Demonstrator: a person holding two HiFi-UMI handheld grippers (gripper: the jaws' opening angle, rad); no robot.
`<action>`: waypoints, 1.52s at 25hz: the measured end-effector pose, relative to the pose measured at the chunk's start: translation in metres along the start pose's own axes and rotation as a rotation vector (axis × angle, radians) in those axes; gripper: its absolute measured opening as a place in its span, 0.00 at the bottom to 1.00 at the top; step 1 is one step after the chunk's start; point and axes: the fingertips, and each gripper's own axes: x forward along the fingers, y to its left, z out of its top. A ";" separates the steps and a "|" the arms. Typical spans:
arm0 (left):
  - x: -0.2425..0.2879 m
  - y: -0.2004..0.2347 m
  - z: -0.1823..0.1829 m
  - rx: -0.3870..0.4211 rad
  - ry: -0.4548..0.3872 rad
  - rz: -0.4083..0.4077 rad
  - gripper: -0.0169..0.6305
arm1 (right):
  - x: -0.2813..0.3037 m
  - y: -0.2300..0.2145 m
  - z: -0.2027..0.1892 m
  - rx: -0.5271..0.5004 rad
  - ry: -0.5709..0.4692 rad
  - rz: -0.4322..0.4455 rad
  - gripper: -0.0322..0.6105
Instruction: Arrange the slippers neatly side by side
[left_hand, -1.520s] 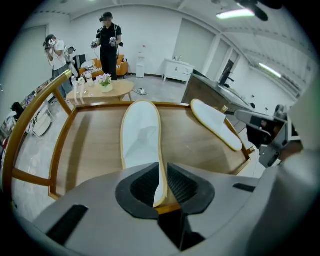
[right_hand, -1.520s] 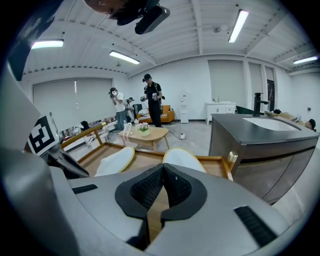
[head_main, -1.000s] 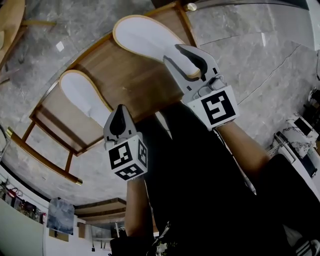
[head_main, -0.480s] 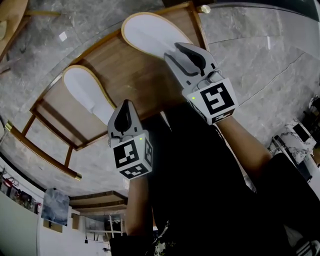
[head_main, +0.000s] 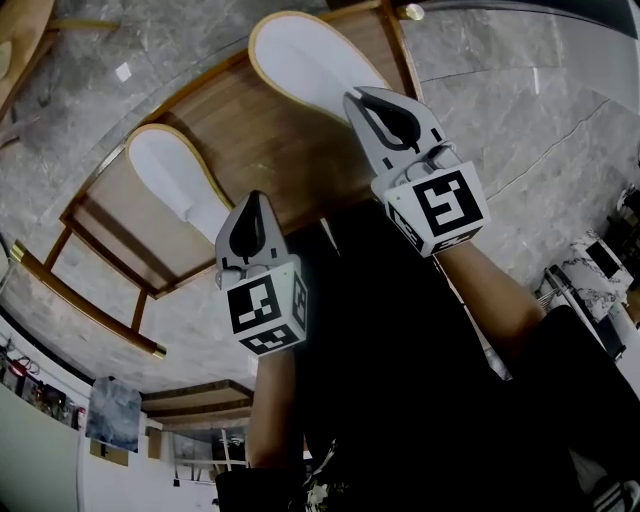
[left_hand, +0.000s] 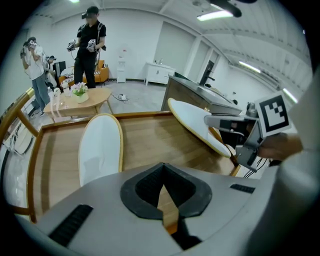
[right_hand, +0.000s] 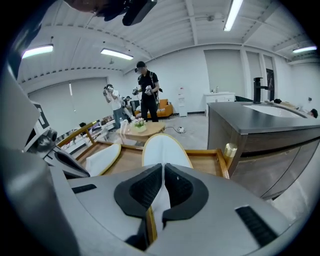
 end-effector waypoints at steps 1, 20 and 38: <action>-0.001 0.000 0.000 0.004 -0.001 -0.004 0.03 | -0.003 0.000 0.002 0.025 -0.008 -0.009 0.07; -0.033 0.032 -0.015 0.043 -0.022 -0.015 0.03 | -0.027 0.058 0.012 0.228 -0.078 -0.043 0.07; -0.050 0.093 -0.042 -0.022 -0.037 0.024 0.03 | 0.016 0.116 0.001 0.375 -0.054 -0.129 0.07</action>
